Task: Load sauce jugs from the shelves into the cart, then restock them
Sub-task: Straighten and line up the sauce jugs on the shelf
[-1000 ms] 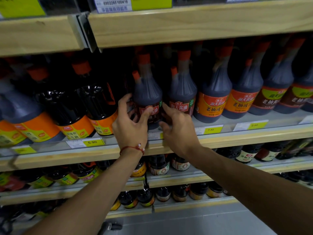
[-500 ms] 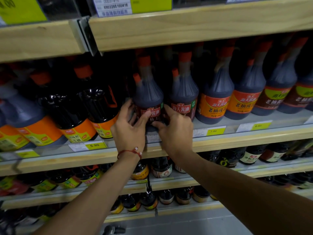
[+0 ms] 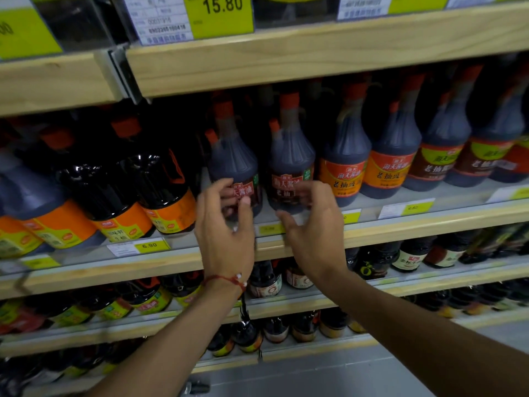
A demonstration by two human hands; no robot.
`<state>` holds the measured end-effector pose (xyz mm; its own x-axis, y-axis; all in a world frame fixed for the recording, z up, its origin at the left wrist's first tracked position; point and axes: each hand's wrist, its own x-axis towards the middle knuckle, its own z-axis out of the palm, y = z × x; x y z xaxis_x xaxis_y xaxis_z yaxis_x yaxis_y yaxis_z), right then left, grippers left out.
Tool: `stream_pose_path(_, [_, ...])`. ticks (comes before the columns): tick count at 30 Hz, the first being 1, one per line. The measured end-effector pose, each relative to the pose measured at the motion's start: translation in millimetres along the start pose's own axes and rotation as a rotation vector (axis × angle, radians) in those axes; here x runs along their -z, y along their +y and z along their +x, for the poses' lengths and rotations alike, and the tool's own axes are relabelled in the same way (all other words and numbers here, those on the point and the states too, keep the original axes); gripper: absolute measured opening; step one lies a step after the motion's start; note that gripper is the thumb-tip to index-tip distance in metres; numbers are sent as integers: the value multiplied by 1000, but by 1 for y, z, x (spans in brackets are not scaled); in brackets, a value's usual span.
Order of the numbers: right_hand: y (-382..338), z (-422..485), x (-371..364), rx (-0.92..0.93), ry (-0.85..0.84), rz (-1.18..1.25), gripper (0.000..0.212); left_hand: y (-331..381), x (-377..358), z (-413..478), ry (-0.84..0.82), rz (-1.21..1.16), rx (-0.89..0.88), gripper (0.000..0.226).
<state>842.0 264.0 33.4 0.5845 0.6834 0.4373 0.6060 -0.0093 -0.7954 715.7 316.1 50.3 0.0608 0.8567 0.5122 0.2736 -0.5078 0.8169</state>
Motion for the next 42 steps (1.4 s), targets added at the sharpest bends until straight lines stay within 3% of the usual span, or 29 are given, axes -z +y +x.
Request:
stream_pose_path(3, [7,10,11,-66,28,-47,60,9,-16,5,-178,-22,32,37])
stream_pose_path(7, [8,22,9,-100,-29,-70,70,18,-38,14,-220,-62,88,49])
stream_pose_path(24, [11,32,2,-107,-18,-150,74,11,-47,26,-149,-221,202,52])
stream_pose_path(34, [13,34,7,-94,-26,-125,69,21,-44,32,-100,-178,159,44])
stream_pose_path(42, [10,37,6,-129,-8,-76,60,35,-43,47,-82,-42,15,56])
